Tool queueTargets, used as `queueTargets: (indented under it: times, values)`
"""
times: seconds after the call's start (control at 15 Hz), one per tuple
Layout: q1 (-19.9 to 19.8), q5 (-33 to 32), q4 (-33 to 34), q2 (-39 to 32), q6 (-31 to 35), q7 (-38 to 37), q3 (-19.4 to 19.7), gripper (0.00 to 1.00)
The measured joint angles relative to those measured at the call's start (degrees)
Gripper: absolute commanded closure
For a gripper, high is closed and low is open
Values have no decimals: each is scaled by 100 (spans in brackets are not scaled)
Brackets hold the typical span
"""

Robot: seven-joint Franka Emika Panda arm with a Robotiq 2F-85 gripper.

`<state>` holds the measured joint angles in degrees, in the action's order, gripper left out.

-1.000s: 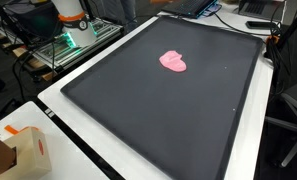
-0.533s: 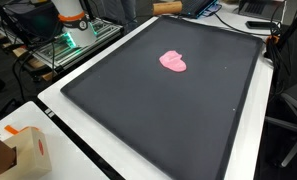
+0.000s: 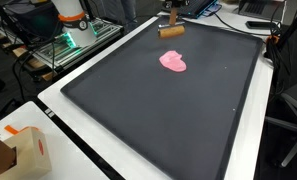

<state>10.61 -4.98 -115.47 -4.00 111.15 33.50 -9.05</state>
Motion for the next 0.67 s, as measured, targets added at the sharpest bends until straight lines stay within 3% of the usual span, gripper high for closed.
queueTargets:
  times: [0.67]
  values:
    - [-268, 70, -74, -546, 532, 175, 4, 77]
